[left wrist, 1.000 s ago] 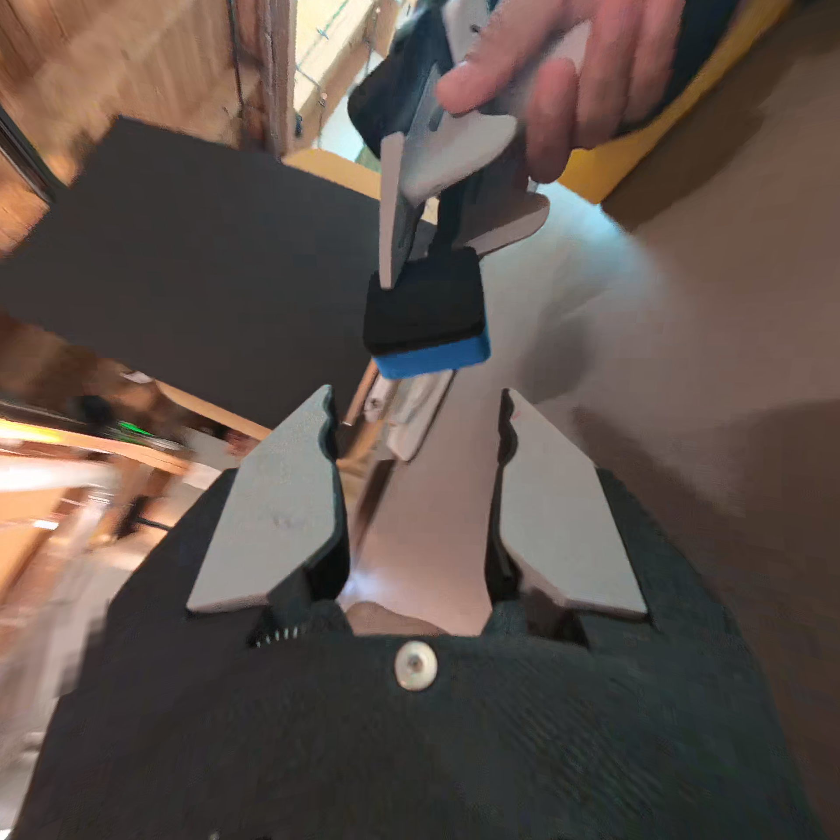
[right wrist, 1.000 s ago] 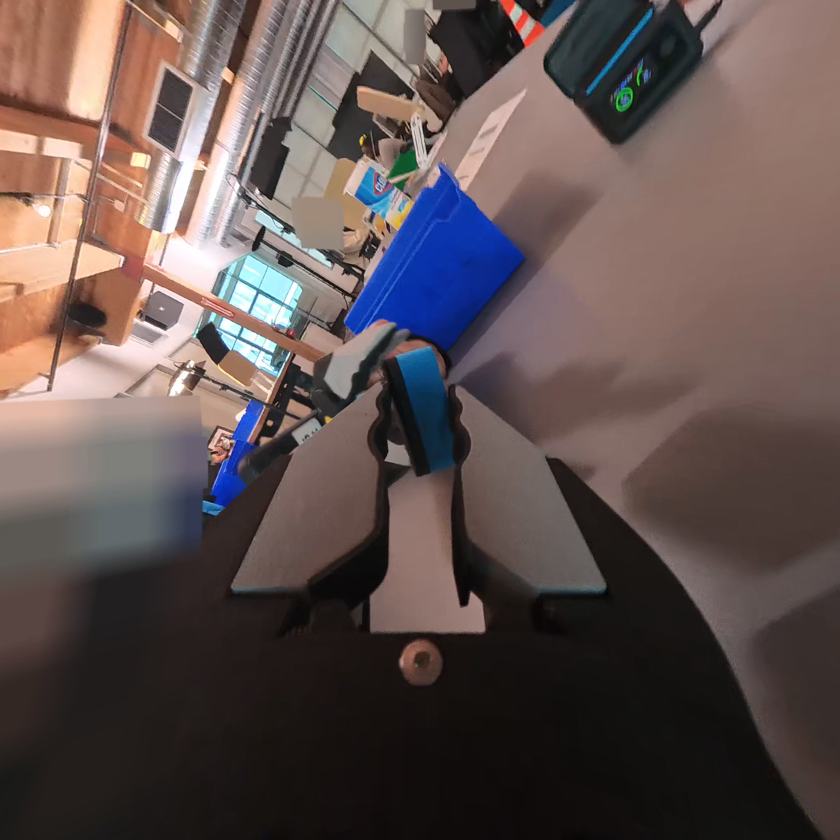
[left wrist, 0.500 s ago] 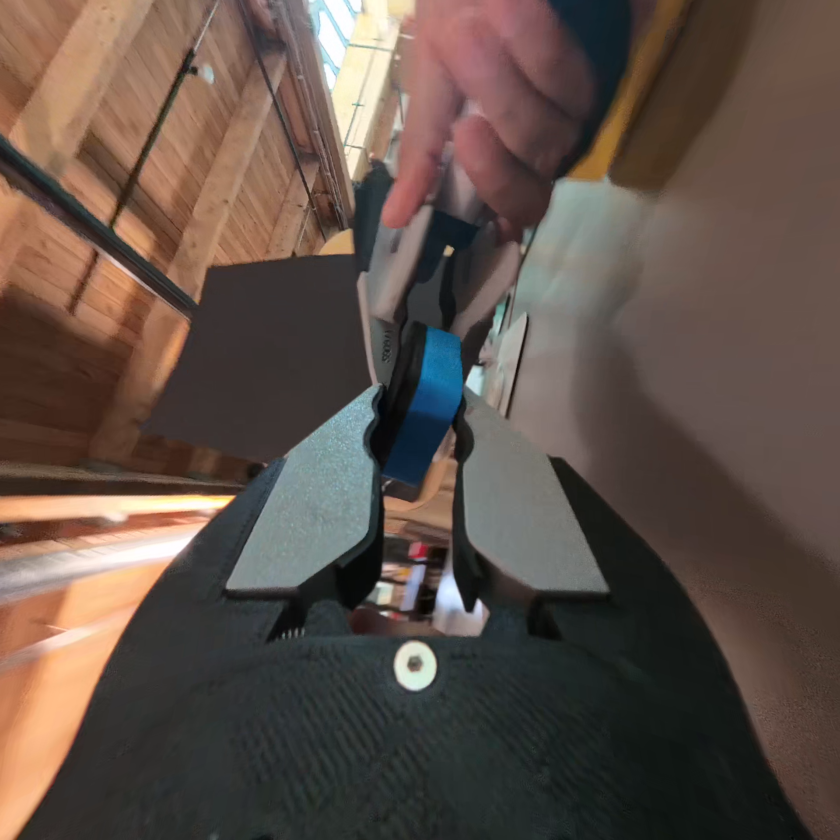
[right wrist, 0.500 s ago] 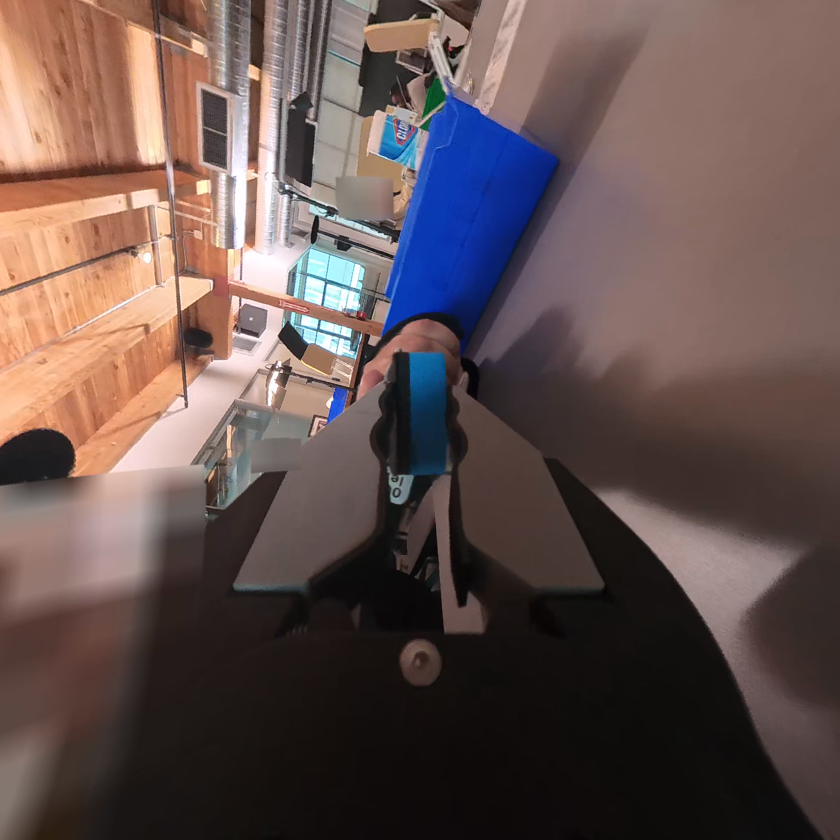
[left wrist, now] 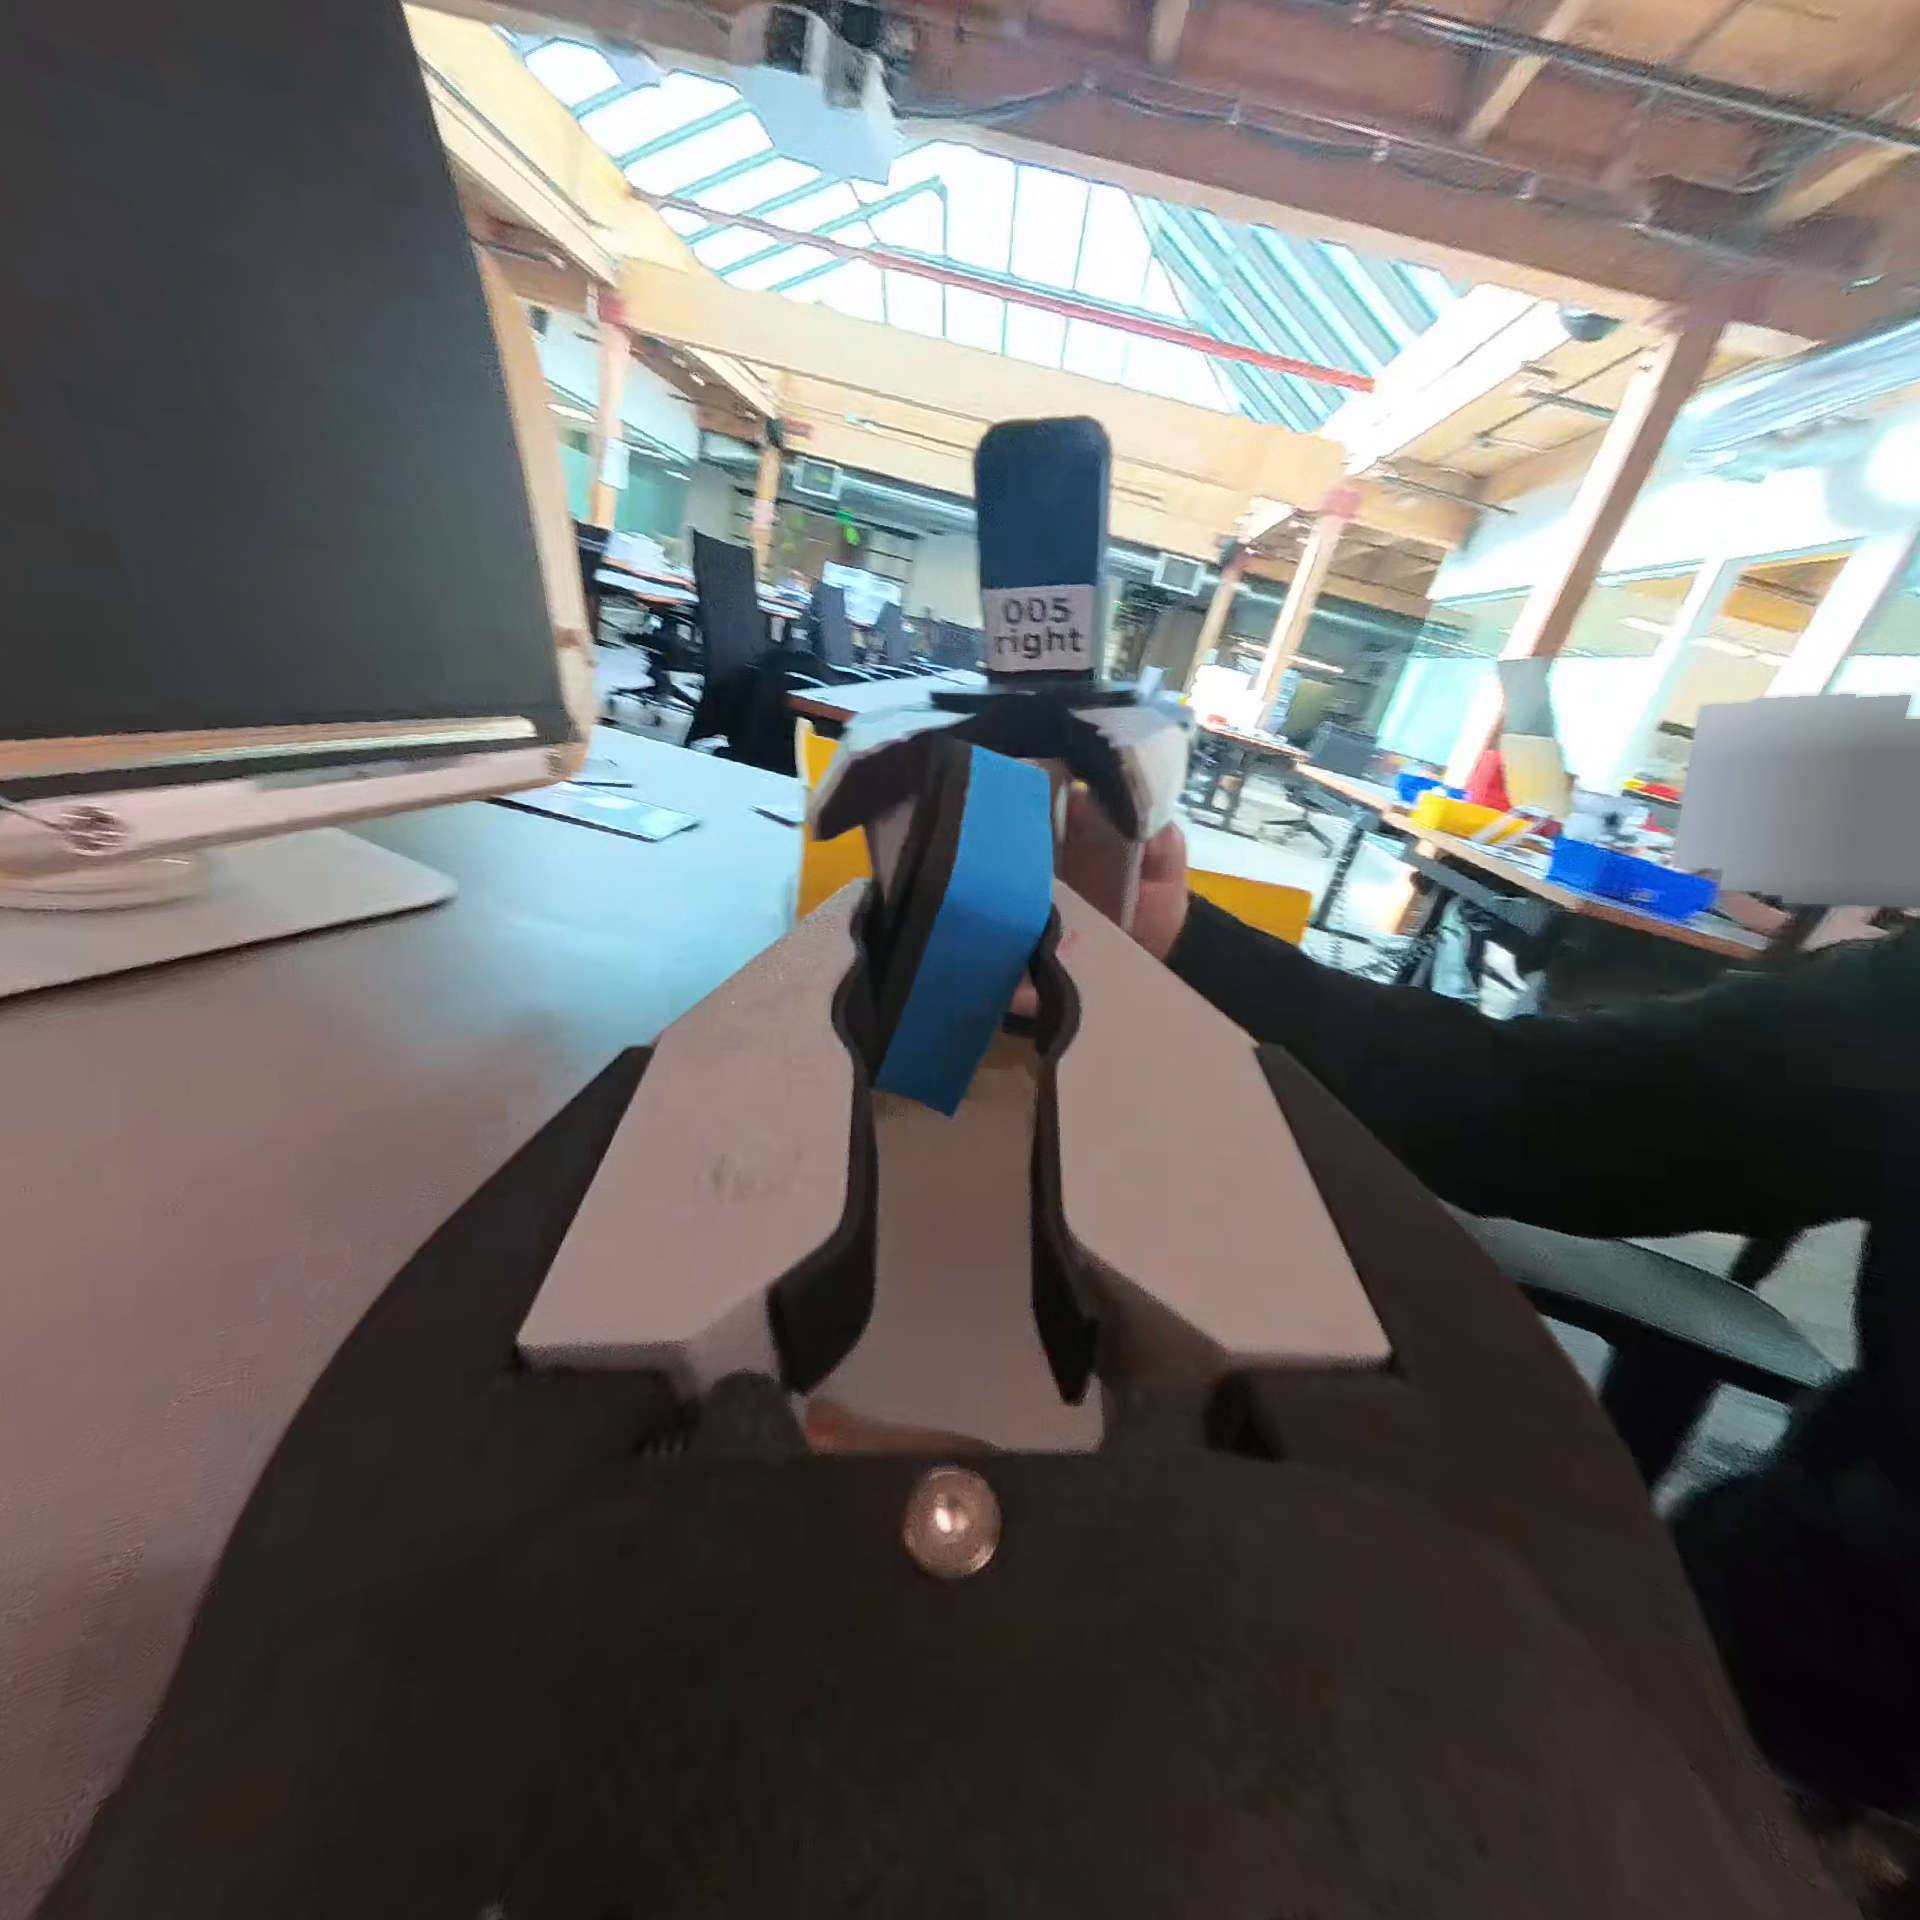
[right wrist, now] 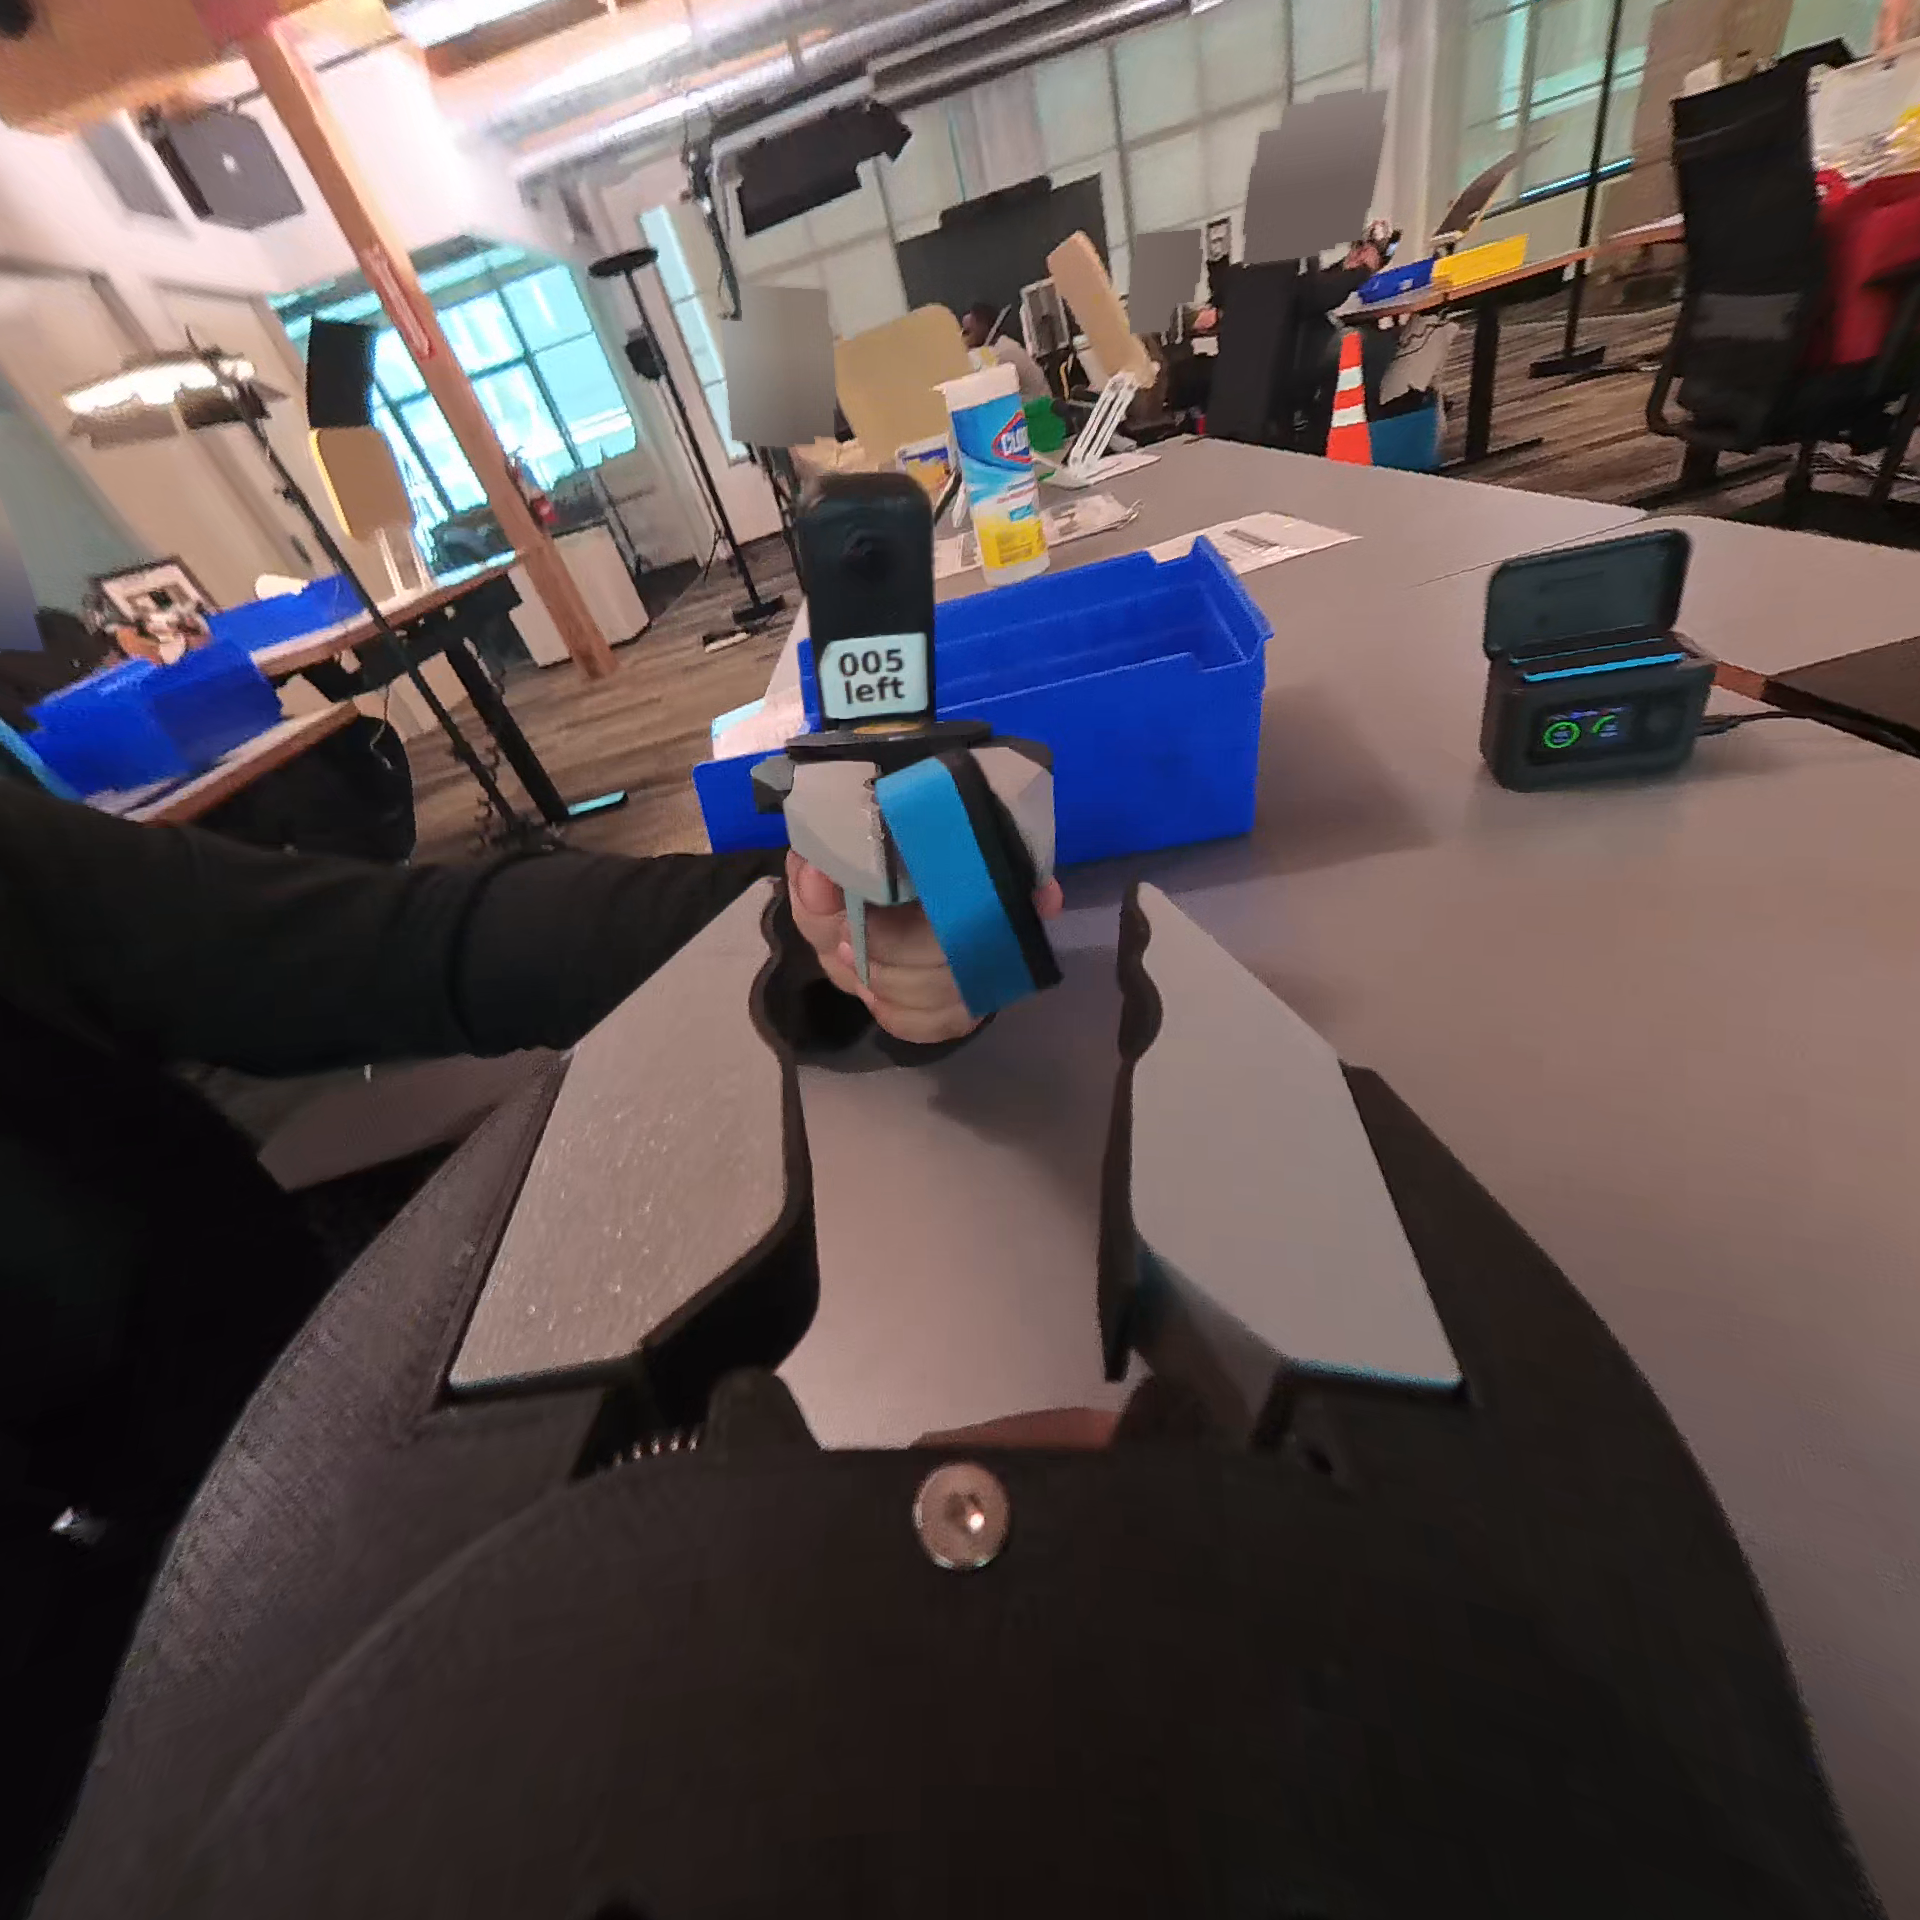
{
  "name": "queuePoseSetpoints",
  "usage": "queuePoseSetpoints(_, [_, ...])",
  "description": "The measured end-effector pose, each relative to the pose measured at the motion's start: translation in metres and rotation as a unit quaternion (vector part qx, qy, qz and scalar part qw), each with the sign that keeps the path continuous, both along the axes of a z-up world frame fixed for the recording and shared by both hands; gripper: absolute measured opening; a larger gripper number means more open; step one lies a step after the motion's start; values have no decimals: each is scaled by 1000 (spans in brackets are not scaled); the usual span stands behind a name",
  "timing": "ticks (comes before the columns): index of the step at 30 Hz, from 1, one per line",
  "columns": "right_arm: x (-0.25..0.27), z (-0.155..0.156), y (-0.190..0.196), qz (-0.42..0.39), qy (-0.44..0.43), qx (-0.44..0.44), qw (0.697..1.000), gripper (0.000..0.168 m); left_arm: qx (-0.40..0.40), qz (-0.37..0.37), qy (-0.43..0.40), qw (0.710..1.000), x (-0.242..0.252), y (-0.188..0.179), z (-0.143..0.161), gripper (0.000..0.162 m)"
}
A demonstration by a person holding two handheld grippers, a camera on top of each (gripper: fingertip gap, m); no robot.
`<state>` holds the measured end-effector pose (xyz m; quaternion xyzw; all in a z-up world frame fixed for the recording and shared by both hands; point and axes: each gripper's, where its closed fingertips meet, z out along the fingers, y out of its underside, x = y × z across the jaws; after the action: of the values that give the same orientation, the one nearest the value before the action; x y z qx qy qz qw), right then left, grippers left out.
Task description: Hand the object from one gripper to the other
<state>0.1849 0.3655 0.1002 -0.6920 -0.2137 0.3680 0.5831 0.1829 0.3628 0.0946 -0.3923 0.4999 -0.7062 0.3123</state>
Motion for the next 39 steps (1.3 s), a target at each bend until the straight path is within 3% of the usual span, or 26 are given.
queuePoseSetpoints(2, [-6,-5,2,3,-9,0,1000,57,-1,-34,5,999,-1,-14,-2,25])
queuePoseSetpoints(5, [-16,-9,-5,41,-16,-4,999,21,2,-39,32,999,4,-20,-11,22])
queuePoseSetpoints(6, [-14,-10,-3,31,-15,-8,999,19,14,-31,43,998,7,-19,-17,21])
queuePoseSetpoints(8, [-5,-10,3,10,5,-33,999,19,65,-2,52,997,11,-17,-28,35])
queuePoseSetpoints(11, [20,-4,13,-18,104,-93,990,18,219,105,42,969,19,-4,-40,61])
queuePoseSetpoints(14, [34,-8,12,1,206,-192,960,18,405,225,-19,886,19,7,-38,65])
queuePoseSetpoints(18, [30,-25,13,6,248,-283,927,18,591,331,-87,730,16,15,-29,68])
queuePoseSetpoints(21, [18,-31,12,42,298,-335,893,18,643,340,-115,677,18,7,-29,63])
queuePoseSetpoints(24, [5,-41,13,55,298,-359,883,19,683,336,-131,635,20,-1,-33,30])
queuePoseSetpoints(25, [3,-41,14,55,295,-354,886,19,672,340,-128,645,20,-1,-31,29])
queuePoseSetpoints(30, [29,-45,24,-43,166,-262,950,43,444,258,-65,856,18,0,-24,26])
queuePoseSetpoints(33, [22,-13,11,-1,128,-157,979,52,298,188,-57,934,10,1,-15,25])
queuePoseSetpoints(35, [10,0,-1,36,101,-104,989,55,227,159,-53,959,6,6,-11,26])
queuePoseSetpoints(39, [-8,-8,-4,22,-15,-33,999,55,193,124,-41,973,4,4,-13,25])
